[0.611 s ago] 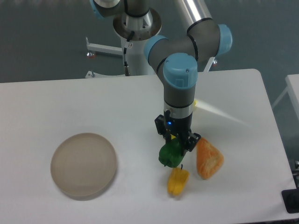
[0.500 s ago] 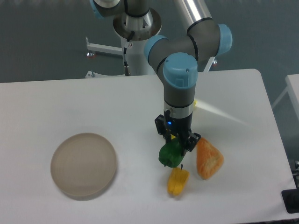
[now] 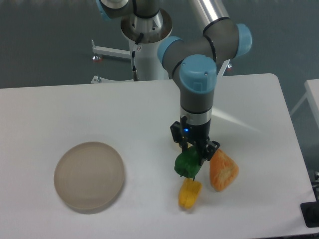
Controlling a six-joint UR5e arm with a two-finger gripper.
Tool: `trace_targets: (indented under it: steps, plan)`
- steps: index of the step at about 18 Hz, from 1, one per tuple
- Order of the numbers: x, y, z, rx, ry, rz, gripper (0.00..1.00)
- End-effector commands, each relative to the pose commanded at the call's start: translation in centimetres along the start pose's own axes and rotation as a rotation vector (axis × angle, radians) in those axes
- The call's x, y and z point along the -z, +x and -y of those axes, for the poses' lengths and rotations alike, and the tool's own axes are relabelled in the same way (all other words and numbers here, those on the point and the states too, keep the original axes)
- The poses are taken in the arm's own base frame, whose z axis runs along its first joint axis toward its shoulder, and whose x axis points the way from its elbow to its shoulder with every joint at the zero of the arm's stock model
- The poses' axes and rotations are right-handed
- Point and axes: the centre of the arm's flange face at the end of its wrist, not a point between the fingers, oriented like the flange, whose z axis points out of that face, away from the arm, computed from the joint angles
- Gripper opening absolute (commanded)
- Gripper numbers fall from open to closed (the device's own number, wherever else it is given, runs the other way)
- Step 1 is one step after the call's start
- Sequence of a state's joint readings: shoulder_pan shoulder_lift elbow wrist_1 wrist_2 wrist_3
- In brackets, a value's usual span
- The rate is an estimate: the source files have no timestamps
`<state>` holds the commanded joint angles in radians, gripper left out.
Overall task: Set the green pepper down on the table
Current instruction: 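Lift the held green pepper and carry it past the orange wedge, then lower the green pepper onto the table beside the orange wedge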
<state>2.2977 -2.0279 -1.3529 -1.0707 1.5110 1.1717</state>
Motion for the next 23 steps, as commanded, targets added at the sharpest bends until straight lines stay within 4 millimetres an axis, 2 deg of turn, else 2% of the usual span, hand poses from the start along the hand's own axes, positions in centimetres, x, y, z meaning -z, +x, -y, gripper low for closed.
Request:
trace_targets:
  steps: [6,13,17,23]
  plan:
    - [-1.1,-2.7,-6.9,-0.059,-0.029,-0.025,0.30]
    - [-3.1,-4.5,-14.9,-0.101,-0.025,-0.071,0.30]
    - [-4.3,-4.6,-17.5,-0.077,0.031,-0.090,0.30]
    - [-6.0,-3.9,-19.7,-0.081,0.056,-0.124,0.30]
